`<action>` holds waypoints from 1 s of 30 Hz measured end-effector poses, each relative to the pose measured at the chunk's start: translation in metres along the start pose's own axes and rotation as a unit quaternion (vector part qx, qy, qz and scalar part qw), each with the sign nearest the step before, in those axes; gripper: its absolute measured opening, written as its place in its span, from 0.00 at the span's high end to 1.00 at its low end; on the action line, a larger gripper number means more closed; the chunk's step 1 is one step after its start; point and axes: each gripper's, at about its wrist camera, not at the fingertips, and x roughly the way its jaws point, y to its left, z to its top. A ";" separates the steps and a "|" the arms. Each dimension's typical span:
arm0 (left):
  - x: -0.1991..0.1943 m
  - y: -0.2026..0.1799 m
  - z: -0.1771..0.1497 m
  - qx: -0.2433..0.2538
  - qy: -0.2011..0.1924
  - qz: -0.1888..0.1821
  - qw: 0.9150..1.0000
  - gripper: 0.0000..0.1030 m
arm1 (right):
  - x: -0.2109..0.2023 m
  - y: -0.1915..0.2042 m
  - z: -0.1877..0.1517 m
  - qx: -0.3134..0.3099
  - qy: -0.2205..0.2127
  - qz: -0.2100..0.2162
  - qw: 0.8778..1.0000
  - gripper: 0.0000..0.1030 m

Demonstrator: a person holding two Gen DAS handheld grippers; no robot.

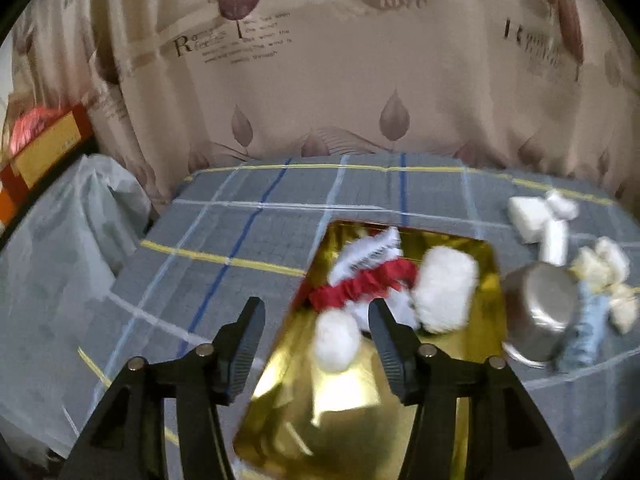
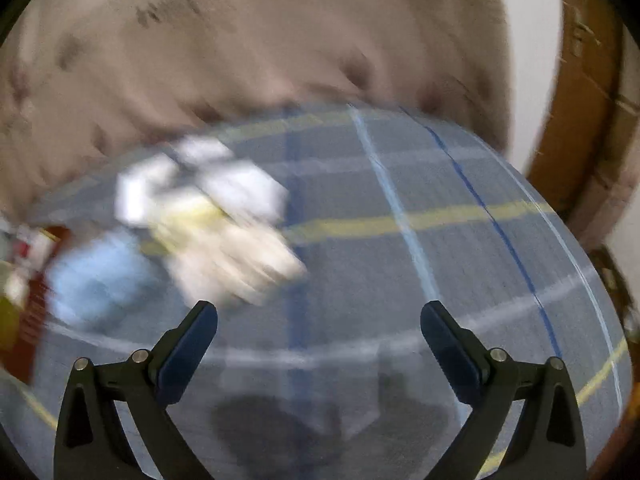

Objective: Organize soft objects
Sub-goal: 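Carry the cotton ball into the gold tin and release it, then grasp the white folded cloth beside the sponge with the right gripper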

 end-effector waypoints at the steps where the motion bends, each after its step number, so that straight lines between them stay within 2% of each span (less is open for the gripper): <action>1: -0.007 0.000 -0.003 -0.006 0.005 0.001 1.000 0.46 | -0.005 0.014 0.016 -0.008 -0.001 0.036 0.999 0.01; 5: -0.042 -0.003 -0.027 -0.029 0.026 -0.005 0.999 0.46 | -0.001 0.071 0.062 -0.063 0.021 0.126 0.990 0.02; 9: -0.073 -0.003 -0.065 -0.065 0.041 -0.002 0.997 0.46 | 0.028 0.121 0.080 -0.100 0.057 0.163 0.980 0.04; 11: -0.082 0.002 -0.080 -0.090 0.042 0.006 0.995 0.46 | 0.052 0.142 0.083 -0.105 0.079 0.158 0.979 0.15; 13: -0.089 0.008 -0.098 -0.109 0.045 0.013 0.993 0.46 | 0.073 0.152 0.084 -0.094 0.099 0.157 0.978 0.21; 18: -0.087 0.018 -0.122 -0.104 0.058 0.042 0.992 0.46 | 0.110 0.161 0.087 -0.058 0.128 0.147 0.979 0.21; 22: -0.076 0.020 -0.123 -0.105 0.072 0.032 0.991 0.46 | 0.125 0.168 0.087 -0.056 0.138 0.125 0.981 0.21; 30: -0.065 0.000 -0.129 -0.052 0.085 0.024 0.995 0.46 | 0.151 0.172 0.092 -0.047 0.157 0.114 0.980 0.22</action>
